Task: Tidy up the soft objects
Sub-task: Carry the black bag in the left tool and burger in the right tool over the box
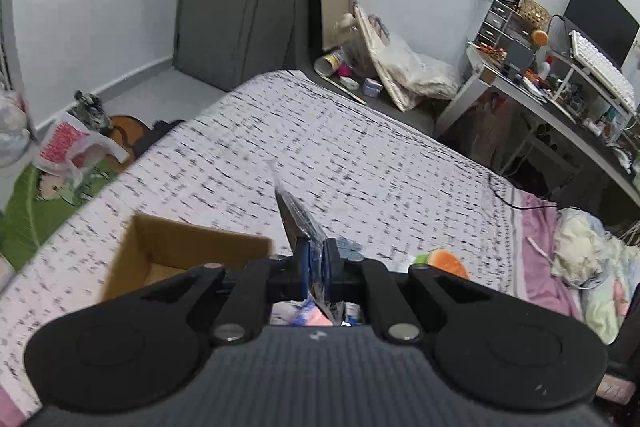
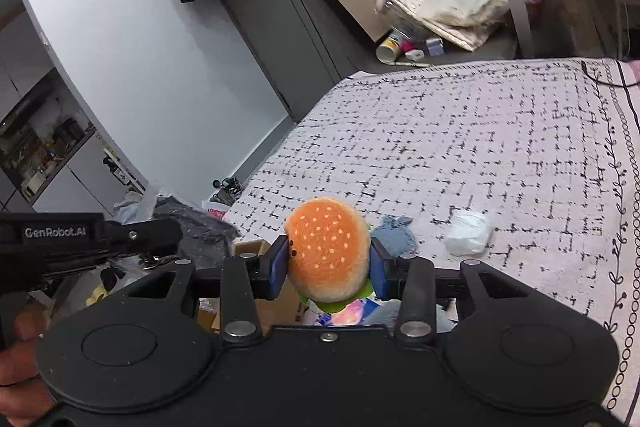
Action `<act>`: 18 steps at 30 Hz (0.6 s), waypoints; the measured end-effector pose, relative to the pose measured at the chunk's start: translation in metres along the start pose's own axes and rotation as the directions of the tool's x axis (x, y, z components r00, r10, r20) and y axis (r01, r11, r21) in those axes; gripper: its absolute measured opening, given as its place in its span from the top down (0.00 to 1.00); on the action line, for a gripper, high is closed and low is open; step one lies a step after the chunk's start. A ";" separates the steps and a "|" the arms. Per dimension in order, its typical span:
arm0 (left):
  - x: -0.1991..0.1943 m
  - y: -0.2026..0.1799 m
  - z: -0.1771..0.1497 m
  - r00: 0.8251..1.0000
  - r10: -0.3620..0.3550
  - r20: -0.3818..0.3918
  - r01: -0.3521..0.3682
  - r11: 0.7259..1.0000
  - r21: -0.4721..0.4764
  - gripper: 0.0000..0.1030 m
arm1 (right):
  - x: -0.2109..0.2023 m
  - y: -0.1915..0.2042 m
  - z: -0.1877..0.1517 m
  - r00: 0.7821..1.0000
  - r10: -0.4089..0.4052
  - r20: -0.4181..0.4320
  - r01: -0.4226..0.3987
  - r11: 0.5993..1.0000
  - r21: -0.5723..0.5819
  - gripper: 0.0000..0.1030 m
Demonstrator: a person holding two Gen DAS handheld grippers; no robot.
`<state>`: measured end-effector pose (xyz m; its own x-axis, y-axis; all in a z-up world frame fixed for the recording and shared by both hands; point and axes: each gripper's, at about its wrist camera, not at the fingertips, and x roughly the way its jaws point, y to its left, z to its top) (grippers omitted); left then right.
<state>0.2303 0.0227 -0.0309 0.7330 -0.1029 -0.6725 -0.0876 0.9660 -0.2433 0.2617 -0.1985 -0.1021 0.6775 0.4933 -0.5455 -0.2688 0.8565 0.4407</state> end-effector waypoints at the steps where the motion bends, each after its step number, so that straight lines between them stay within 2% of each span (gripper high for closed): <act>1: -0.003 0.004 0.000 1.000 0.006 0.007 -0.006 1.000 0.001 0.94 | 0.001 0.004 0.000 1.000 0.003 0.005 -0.003 1.000 -0.004 0.61; 7: -0.018 0.031 0.002 0.999 0.026 0.028 -0.025 1.000 -0.016 0.94 | 0.004 0.033 -0.005 0.999 -0.006 0.038 0.008 0.998 -0.055 0.61; 18: -0.021 0.083 0.000 0.997 0.065 0.033 -0.062 0.995 -0.076 0.94 | 0.023 0.066 -0.014 0.998 0.049 0.035 -0.045 0.994 -0.101 0.61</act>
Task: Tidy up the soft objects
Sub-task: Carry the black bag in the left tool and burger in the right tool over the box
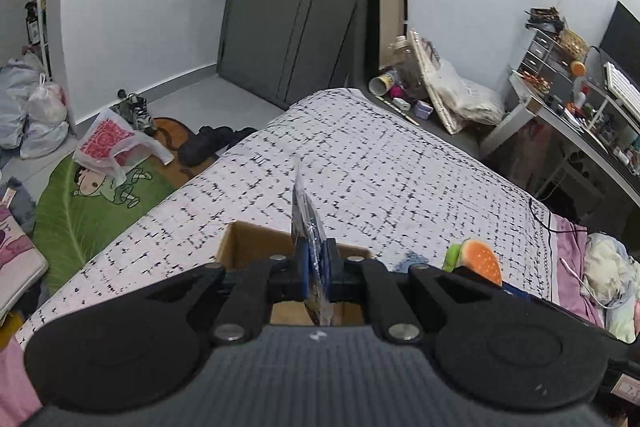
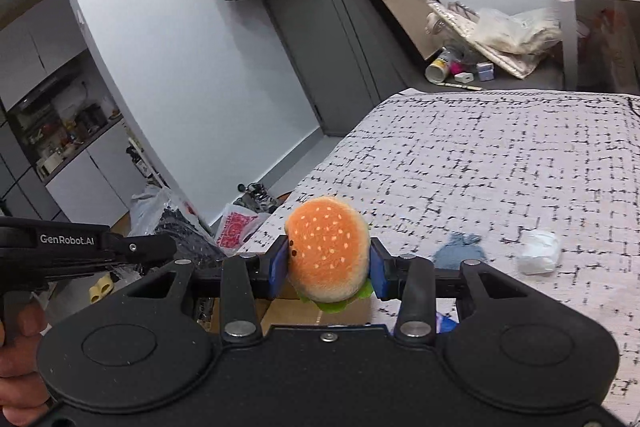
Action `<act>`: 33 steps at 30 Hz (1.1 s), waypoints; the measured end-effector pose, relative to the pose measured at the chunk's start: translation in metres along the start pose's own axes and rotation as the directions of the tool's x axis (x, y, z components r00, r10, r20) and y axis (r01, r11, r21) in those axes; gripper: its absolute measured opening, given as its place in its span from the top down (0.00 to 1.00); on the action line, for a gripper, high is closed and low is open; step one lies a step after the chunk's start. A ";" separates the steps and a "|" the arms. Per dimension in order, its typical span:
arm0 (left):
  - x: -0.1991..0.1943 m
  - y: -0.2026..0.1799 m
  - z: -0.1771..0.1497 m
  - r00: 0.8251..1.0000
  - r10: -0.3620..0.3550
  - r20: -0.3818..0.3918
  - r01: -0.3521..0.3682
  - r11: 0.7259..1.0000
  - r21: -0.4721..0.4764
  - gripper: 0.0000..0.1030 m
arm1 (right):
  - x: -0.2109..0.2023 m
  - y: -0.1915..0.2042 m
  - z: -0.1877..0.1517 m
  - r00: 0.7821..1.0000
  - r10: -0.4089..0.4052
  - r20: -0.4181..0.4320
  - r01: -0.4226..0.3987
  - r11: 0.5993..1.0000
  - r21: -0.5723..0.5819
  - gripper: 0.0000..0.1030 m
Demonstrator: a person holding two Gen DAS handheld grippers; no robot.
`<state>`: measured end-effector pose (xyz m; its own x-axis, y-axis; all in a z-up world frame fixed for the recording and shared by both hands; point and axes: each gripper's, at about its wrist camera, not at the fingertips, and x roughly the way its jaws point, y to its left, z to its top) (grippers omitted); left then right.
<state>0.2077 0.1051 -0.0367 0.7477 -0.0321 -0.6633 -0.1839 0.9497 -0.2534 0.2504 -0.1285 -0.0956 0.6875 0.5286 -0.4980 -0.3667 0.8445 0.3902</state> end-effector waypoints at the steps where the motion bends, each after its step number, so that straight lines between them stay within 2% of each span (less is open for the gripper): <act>1: 0.002 0.004 0.000 1.000 -0.001 -0.004 0.001 1.000 -0.004 0.94 | 0.003 0.002 -0.001 1.000 0.001 -0.008 -0.001 1.000 -0.003 0.61; 10: 0.028 0.027 -0.002 0.999 -0.005 -0.046 0.003 0.999 -0.033 0.94 | 0.029 0.013 -0.010 0.998 -0.004 -0.057 0.002 1.000 -0.024 0.61; 25: 0.087 0.043 -0.007 0.988 -0.026 -0.150 0.013 0.996 -0.090 0.94 | 0.061 0.018 -0.017 0.992 0.003 -0.125 -0.004 1.000 -0.004 0.61; 28: 0.093 0.044 -0.004 0.987 -0.003 -0.160 -0.010 0.997 -0.081 0.90 | 0.066 0.019 -0.018 0.991 0.004 -0.136 -0.005 1.000 -0.001 0.61; 33: 0.093 0.049 0.002 0.987 0.018 -0.159 -0.031 0.996 -0.080 0.88 | 0.076 0.022 -0.018 0.988 0.006 -0.153 -0.006 1.000 -0.002 0.61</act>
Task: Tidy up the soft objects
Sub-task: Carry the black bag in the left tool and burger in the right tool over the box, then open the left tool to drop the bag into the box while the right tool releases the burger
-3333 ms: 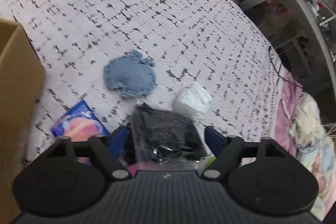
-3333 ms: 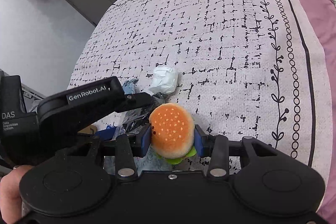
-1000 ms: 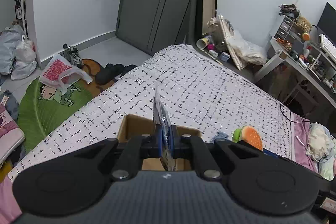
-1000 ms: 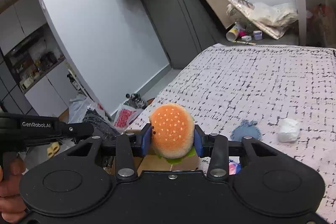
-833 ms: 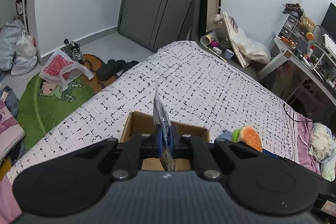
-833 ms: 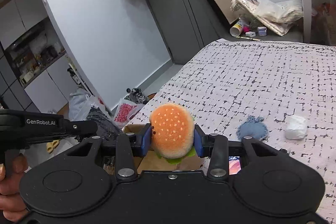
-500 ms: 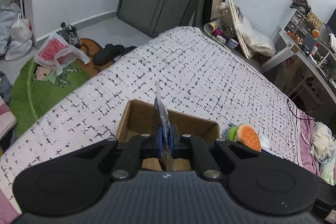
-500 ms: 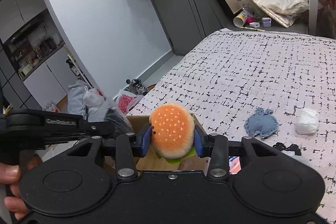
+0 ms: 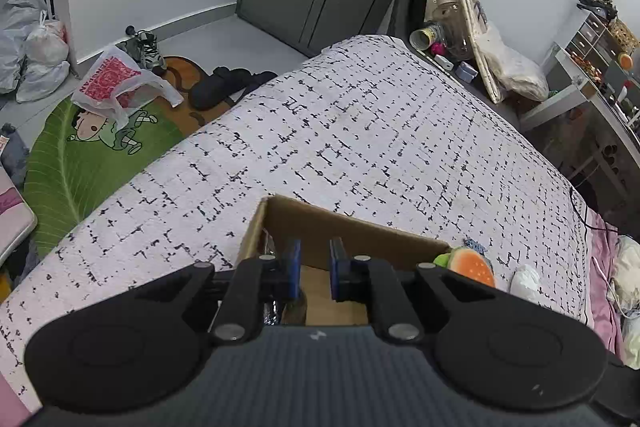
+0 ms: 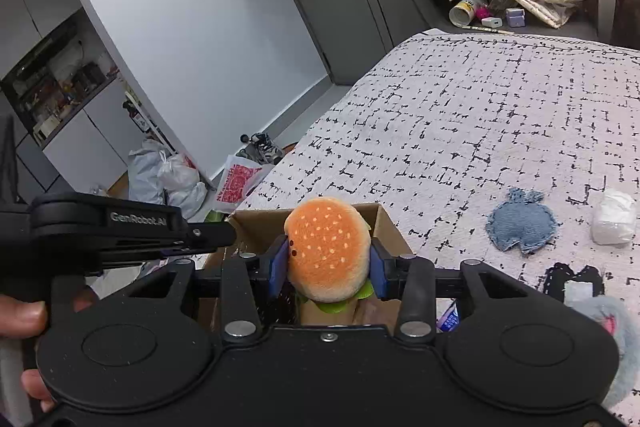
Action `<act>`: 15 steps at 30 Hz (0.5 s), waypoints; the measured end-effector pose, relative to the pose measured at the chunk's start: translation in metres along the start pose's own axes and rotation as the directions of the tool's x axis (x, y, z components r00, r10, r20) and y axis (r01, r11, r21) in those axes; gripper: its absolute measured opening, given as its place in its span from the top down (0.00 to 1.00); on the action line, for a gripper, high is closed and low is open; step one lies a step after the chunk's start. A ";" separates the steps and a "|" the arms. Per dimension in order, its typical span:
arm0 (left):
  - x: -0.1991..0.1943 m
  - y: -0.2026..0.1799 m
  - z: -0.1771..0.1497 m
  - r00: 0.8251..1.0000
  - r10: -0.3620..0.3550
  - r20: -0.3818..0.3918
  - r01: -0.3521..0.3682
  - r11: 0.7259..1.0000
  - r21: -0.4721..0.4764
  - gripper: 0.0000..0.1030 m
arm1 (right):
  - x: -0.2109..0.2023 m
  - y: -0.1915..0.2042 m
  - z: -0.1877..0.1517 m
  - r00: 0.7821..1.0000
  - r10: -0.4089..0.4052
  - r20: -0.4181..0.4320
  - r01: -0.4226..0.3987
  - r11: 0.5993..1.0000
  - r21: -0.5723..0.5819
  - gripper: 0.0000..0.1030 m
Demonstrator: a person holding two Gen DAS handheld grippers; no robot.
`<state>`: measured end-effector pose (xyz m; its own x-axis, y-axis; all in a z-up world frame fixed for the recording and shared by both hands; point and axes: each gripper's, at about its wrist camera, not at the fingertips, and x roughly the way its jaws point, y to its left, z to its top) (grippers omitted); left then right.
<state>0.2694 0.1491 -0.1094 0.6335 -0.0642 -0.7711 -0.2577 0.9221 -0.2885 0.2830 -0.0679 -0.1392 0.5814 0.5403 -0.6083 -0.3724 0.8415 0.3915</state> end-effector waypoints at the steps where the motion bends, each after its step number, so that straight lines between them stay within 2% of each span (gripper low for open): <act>1: 0.000 0.001 0.001 1.000 0.002 -0.003 -0.002 1.000 0.000 0.88 | 0.002 0.001 0.001 1.000 0.001 -0.002 -0.001 1.000 -0.001 0.61; 4: -0.001 0.003 0.002 1.000 0.005 -0.013 -0.005 1.000 0.007 0.87 | 0.004 0.004 0.002 1.000 0.004 0.001 -0.004 1.000 -0.012 0.60; 5: -0.002 0.004 0.003 1.000 0.010 -0.018 -0.010 1.000 0.007 0.87 | 0.005 0.005 0.002 1.000 0.009 -0.001 -0.009 1.000 -0.016 0.55; 6: -0.002 0.005 0.003 1.000 0.015 -0.023 -0.014 1.000 0.007 0.84 | 0.006 0.006 0.002 1.000 0.011 -0.005 -0.011 1.000 -0.021 0.53; 8: -0.002 0.005 0.003 0.999 0.022 -0.027 -0.022 1.000 0.007 0.76 | 0.006 0.007 0.003 1.000 0.014 -0.008 -0.014 0.999 -0.033 0.42; 12: -0.004 0.002 0.002 0.996 0.078 -0.043 -0.077 0.997 0.023 0.49 | 0.000 0.006 0.007 1.000 0.005 -0.007 -0.005 1.000 -0.023 0.36; 15: -0.011 -0.001 0.001 0.995 0.098 -0.033 -0.097 0.995 0.035 0.33 | -0.007 0.005 0.010 1.000 0.007 -0.012 -0.007 1.000 -0.008 0.26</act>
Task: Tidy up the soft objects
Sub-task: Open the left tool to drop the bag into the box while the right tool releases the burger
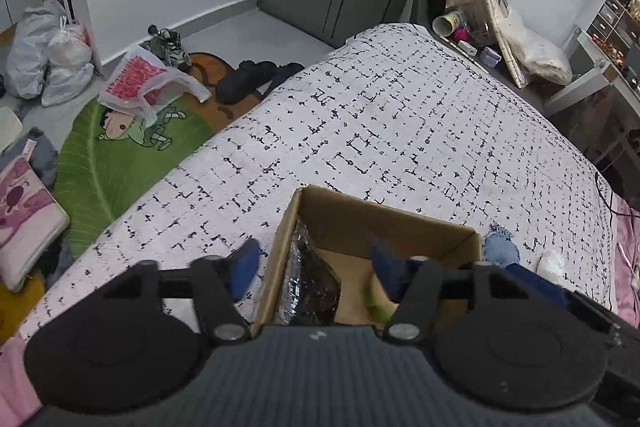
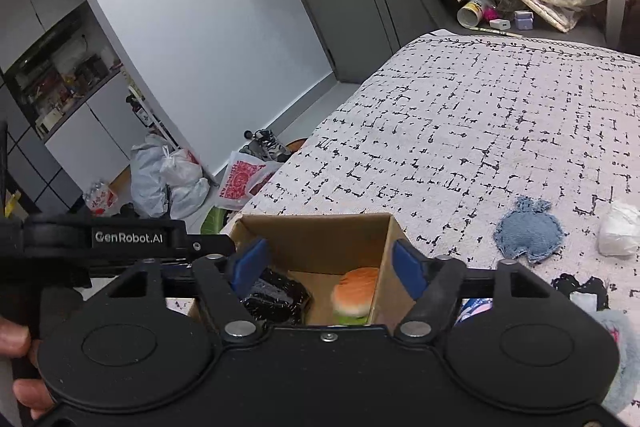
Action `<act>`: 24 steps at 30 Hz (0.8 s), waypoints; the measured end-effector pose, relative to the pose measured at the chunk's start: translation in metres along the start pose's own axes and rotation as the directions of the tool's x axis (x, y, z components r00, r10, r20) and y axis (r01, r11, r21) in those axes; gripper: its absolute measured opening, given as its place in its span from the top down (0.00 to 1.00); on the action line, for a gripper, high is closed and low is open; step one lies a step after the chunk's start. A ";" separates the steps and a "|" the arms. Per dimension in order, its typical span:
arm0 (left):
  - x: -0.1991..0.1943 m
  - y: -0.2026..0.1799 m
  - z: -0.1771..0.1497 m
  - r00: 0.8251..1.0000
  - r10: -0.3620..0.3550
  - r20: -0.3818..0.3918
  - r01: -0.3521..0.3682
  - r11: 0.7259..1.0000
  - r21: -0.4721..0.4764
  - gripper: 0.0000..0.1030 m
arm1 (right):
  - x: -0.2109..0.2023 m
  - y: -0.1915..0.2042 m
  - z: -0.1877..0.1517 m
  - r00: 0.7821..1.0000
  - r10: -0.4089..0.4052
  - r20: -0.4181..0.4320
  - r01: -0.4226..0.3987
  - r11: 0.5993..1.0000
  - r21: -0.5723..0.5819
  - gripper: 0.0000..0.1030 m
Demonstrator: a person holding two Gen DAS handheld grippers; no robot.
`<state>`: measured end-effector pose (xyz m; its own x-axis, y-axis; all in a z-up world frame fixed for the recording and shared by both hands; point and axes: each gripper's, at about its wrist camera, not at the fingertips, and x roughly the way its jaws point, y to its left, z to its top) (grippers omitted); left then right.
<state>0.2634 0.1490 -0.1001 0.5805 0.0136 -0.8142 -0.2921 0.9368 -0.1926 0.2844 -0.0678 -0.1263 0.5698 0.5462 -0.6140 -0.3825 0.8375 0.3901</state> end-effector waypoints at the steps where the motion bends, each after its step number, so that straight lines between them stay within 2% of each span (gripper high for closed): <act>1: -0.003 -0.001 -0.001 1.000 0.000 0.002 0.000 1.000 0.003 0.27 | -0.002 0.000 0.000 1.000 -0.004 -0.002 0.004 1.000 0.001 0.23; 4: -0.012 -0.004 -0.004 1.000 -0.004 0.009 0.004 1.000 0.014 0.20 | -0.009 0.000 0.000 1.000 -0.006 -0.010 0.006 1.000 0.000 0.18; 8: -0.021 -0.009 -0.007 1.000 0.004 0.007 -0.004 1.000 0.020 0.17 | -0.018 -0.002 0.002 0.999 -0.030 -0.026 0.030 1.000 0.001 0.08; 18: -0.047 -0.029 -0.013 0.999 0.031 0.022 -0.032 0.999 0.042 0.16 | -0.044 -0.020 0.005 0.998 -0.041 -0.048 0.043 0.998 0.048 0.06; 21: -0.053 -0.036 -0.014 0.997 0.064 0.041 -0.067 0.996 0.052 0.11 | -0.053 -0.025 0.006 0.998 -0.039 -0.041 0.041 0.998 0.053 0.05; 24: -0.059 -0.043 -0.017 0.997 0.062 0.048 -0.065 0.996 0.062 0.09 | -0.062 -0.032 0.006 0.998 -0.042 -0.042 0.045 0.996 0.072 0.05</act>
<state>0.2293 0.1021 -0.0529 0.5970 0.0881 -0.7974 -0.2810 0.9539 -0.1051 0.2660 -0.1279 -0.0965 0.5543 0.5096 -0.6581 -0.3034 0.8600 0.4104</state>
